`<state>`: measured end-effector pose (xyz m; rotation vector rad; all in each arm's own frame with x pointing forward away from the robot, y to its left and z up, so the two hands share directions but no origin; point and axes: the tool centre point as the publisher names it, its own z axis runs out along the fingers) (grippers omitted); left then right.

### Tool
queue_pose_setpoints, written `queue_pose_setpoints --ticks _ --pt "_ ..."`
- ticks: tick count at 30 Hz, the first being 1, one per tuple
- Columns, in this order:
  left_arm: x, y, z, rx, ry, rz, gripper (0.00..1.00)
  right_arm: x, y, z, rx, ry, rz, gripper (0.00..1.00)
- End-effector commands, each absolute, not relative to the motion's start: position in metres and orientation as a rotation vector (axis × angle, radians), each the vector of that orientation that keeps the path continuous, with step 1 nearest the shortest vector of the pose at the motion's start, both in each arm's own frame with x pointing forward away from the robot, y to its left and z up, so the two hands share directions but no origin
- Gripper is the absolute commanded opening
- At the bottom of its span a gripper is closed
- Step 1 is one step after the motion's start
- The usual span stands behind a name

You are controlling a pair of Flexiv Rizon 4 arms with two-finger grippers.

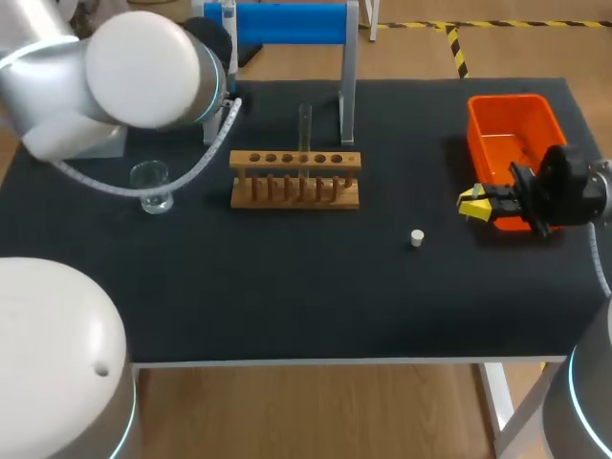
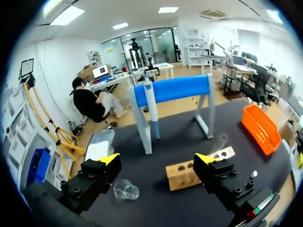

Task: Invert the test tube, pick up the pipette, mount the tip to pipette, aspirate from beaker and dispense into the tube, eject the tip, return the pipette, and cap with the stopper.

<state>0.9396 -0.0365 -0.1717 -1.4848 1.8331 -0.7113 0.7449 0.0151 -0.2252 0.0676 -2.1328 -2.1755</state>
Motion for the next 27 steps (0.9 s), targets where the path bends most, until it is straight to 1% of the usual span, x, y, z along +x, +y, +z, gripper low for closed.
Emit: queue_pose_setpoints --ticks 1,14,27 --pt "0.967 -0.040 -0.186 -1.520 1.768 -0.718 1.00 0.744 0.014 -0.225 0.070 -2.132 -2.176 0.00" --pt "1.029 -0.044 -0.199 -1.550 1.708 -0.793 1.00 0.744 0.014 -0.225 0.070 -2.132 -2.176 0.00" --pt "1.090 -0.038 -0.198 -1.517 1.585 -0.861 1.00 0.744 0.014 -0.225 0.070 -2.132 -2.176 0.00"
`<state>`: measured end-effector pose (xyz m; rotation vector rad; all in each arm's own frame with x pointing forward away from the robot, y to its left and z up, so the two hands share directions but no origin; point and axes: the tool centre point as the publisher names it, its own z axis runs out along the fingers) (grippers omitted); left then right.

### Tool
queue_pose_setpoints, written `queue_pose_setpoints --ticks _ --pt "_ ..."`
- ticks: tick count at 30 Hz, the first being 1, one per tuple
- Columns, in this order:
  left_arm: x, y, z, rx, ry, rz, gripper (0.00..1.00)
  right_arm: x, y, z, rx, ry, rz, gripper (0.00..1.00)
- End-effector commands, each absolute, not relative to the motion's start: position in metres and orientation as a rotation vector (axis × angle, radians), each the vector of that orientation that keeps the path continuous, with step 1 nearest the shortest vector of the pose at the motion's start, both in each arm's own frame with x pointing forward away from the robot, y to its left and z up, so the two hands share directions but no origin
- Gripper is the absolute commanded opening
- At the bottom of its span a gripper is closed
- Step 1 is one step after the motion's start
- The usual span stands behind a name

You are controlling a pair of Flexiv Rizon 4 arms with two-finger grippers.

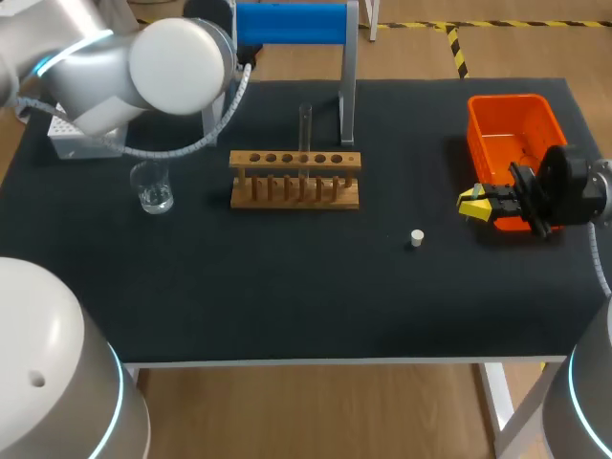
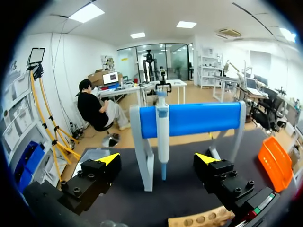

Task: Invert the test tube, pick up the pipette, mount the tip to pipette, aspirate from beaker and dispense into the tube, eject the tip, return the pipette, and cap with the stopper.

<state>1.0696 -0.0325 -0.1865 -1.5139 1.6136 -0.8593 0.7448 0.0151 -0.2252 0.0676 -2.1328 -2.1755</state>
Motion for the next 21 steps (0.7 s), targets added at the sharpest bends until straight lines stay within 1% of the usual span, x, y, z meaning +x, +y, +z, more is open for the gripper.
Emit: queue_pose_setpoints --ticks 1,9,21 --pt "1.094 -0.037 -0.199 -1.518 1.580 -0.869 1.00 0.744 0.014 -0.225 0.070 -2.132 -2.176 0.00" --pt "1.118 -0.041 -0.201 -1.496 1.568 -0.923 1.00 0.744 0.014 -0.225 0.070 -2.132 -2.176 0.00" --pt "1.132 -0.050 -0.198 -1.445 1.564 -0.968 1.00 0.744 0.014 -0.225 0.070 -2.132 -2.176 0.00"
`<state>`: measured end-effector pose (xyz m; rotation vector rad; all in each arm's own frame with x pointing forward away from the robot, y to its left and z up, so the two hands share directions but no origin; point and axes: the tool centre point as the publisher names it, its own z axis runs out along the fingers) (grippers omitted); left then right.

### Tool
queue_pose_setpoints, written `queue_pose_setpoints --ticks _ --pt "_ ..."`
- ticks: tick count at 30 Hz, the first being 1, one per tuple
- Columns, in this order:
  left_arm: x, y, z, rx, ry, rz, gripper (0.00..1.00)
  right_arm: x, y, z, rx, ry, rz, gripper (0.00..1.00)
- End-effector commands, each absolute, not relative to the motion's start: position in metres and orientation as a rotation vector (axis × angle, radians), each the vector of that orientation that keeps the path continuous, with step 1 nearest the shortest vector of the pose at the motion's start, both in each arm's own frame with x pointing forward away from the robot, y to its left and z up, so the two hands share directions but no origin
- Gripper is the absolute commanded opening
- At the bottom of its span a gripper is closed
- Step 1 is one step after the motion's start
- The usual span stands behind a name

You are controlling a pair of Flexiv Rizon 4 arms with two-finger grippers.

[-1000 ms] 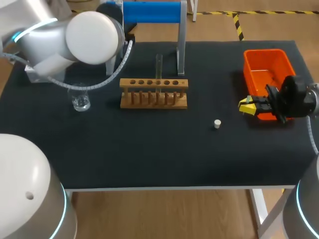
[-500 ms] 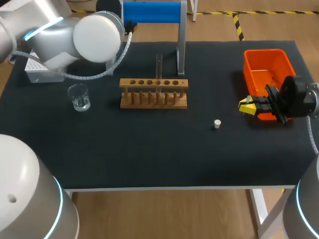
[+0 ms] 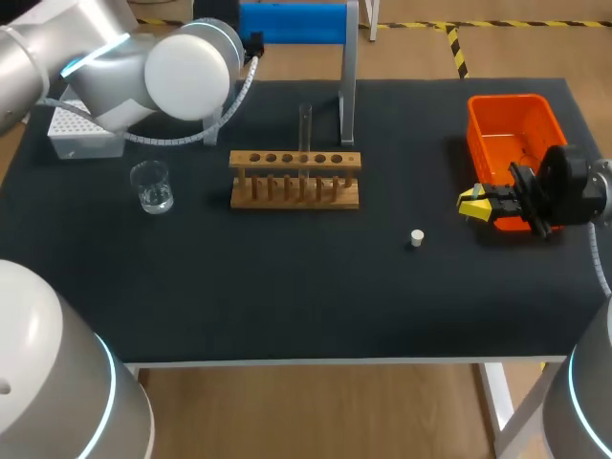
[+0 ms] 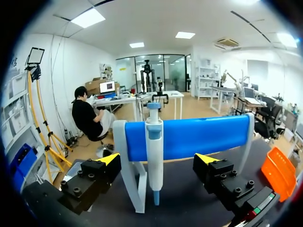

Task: Invert the test tube, pick up the pipette, mount the tip to pipette, aspirate from beaker and dispense into the tube, eject the tip, return the pipette, and cap with the stopper.

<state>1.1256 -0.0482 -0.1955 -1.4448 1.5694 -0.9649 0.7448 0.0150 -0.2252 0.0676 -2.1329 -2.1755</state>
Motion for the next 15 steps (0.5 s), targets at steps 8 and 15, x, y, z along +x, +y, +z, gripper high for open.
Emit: queue_pose_setpoints --ticks 8,15 --pt "1.141 -0.053 -0.196 -1.438 1.546 -0.993 1.00 0.744 0.014 -0.225 0.070 -2.132 -2.176 0.00" --pt "1.148 -0.052 -0.200 -1.441 1.541 -1.003 0.75 0.744 0.014 -0.225 0.070 -2.132 -2.176 0.00"
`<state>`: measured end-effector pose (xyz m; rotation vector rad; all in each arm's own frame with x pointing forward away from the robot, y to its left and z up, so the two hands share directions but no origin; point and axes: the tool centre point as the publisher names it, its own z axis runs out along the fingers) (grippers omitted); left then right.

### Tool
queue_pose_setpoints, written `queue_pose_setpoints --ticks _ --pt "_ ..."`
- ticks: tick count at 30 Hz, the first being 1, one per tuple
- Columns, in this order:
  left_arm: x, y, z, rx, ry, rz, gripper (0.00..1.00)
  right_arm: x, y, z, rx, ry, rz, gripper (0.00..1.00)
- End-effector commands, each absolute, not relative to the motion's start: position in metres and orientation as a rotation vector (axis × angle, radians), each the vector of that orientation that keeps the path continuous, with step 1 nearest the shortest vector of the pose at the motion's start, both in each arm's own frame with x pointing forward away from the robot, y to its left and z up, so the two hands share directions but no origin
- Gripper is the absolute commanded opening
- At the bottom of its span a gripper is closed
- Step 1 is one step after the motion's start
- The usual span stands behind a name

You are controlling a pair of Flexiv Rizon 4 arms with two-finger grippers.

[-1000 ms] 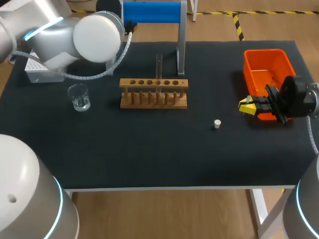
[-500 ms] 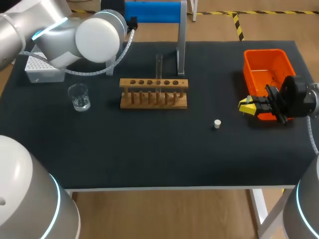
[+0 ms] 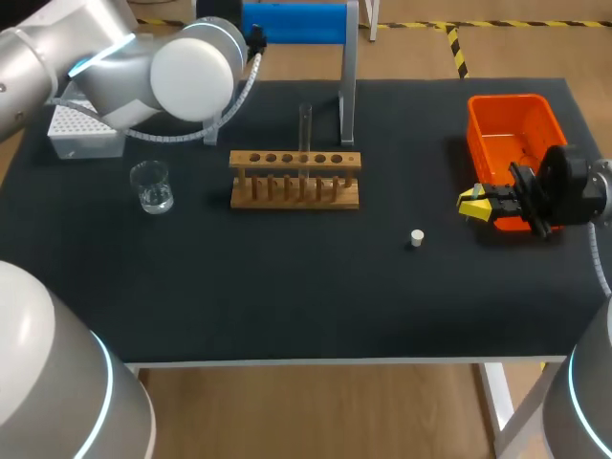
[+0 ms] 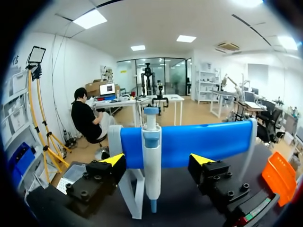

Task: Invert the test tube, pick up the pipette, mount the tip to pipette, aspirate from beaker and dispense into the tube, eject the tip, return the pipette, and cap with the stopper.

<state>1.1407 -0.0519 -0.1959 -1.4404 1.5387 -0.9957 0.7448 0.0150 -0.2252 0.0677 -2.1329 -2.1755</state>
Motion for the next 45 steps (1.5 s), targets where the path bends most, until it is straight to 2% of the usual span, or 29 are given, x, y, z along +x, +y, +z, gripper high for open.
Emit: queue_pose_setpoints --ticks 1,6,8,11,16,29,45 --pt "1.149 -0.052 -0.200 -1.442 1.541 -1.004 0.72 0.744 0.014 -0.225 0.070 -2.132 -2.176 0.00" --pt "1.153 -0.052 -0.202 -1.443 1.540 -1.005 0.70 0.744 0.014 -0.225 0.070 -2.132 -2.176 0.00" --pt "1.155 -0.052 -0.202 -1.443 1.538 -1.008 0.64 0.744 0.014 -0.225 0.070 -2.132 -2.176 0.00" --pt "1.157 -0.052 -0.202 -1.442 1.536 -1.009 0.61 0.744 0.014 -0.225 0.070 -2.132 -2.176 0.00" --pt "1.161 -0.053 -0.202 -1.441 1.531 -1.011 0.61 0.744 0.014 -0.225 0.070 -2.132 -2.176 0.00" --pt "1.171 -0.052 -0.206 -1.450 1.518 -1.014 0.50 0.744 0.014 -0.225 0.070 -2.132 -2.176 0.00" --pt "1.175 -0.047 -0.213 -1.477 1.504 -1.004 0.49 0.744 0.014 -0.225 0.070 -2.132 -2.176 0.00"
